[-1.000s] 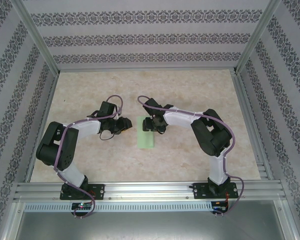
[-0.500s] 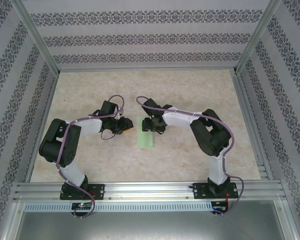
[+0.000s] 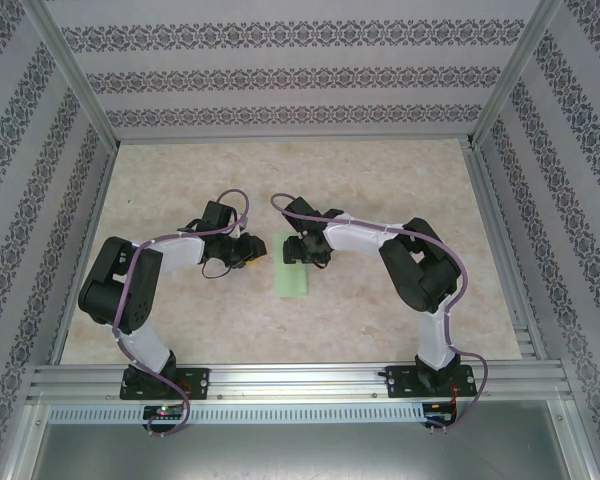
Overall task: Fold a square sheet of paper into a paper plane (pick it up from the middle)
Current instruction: Hold the square sheet of paper at the center of the table.
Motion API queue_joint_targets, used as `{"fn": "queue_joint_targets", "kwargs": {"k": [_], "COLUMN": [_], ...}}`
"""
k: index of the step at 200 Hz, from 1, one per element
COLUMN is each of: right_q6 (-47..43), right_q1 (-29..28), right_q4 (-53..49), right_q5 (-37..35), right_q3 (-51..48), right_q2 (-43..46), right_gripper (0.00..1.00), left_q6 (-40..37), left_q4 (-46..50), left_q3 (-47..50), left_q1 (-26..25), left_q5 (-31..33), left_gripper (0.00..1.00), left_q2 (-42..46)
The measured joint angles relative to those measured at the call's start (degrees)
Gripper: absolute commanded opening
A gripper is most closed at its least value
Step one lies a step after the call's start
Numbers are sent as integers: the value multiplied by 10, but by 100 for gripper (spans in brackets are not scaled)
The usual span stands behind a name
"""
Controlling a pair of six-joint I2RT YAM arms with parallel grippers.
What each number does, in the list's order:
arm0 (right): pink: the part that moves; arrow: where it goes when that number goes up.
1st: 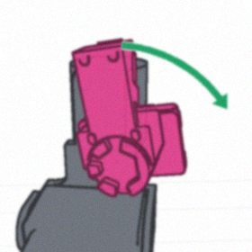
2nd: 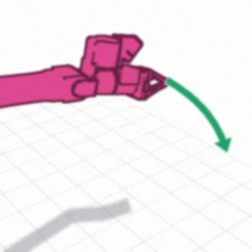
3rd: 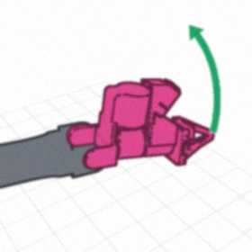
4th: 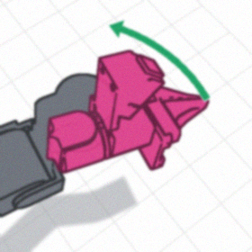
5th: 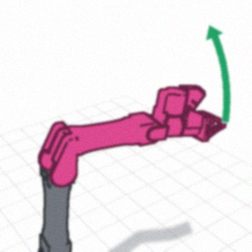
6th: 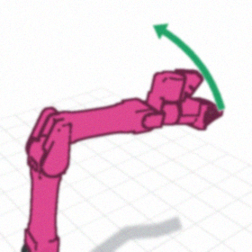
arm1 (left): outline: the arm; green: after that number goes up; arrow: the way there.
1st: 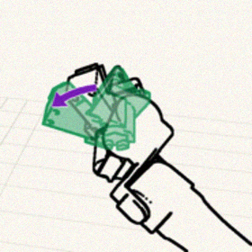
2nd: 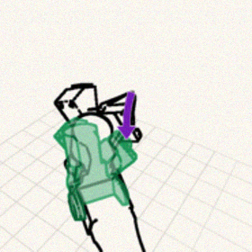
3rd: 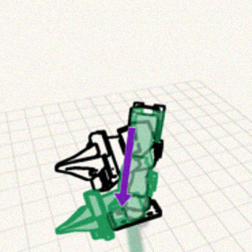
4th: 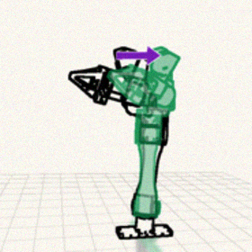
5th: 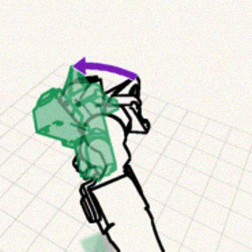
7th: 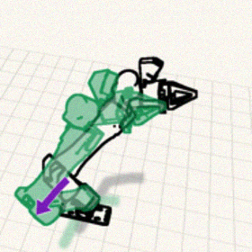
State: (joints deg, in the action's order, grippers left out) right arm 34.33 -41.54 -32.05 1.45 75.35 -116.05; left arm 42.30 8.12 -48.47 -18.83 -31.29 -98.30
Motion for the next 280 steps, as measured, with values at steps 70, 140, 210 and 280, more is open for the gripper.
{"fn": "queue_joint_targets", "kwargs": {"k": [70,140,210,280], "right_q6": [-15,-14,-2,3], "right_q1": [0,0,0,1], "right_q4": [-12,-25,-29,-40], "right_q5": [0,-1,-1,-1], "right_q3": [9,19,23,33], "right_q2": [-5,-13,-15,-22], "right_gripper": [64,64,64,64], "left_q6": [-5,-6,-2,3], "left_q4": [1,1,-3,-25], "left_q3": [-6,-7,-7,-7], "left_q1": [-1,-8,-15,-25], "left_q5": [-2,-19,-44,-60], "left_gripper": [30,26,20,15], "left_q2": [-6,-10,-18,-35]}}
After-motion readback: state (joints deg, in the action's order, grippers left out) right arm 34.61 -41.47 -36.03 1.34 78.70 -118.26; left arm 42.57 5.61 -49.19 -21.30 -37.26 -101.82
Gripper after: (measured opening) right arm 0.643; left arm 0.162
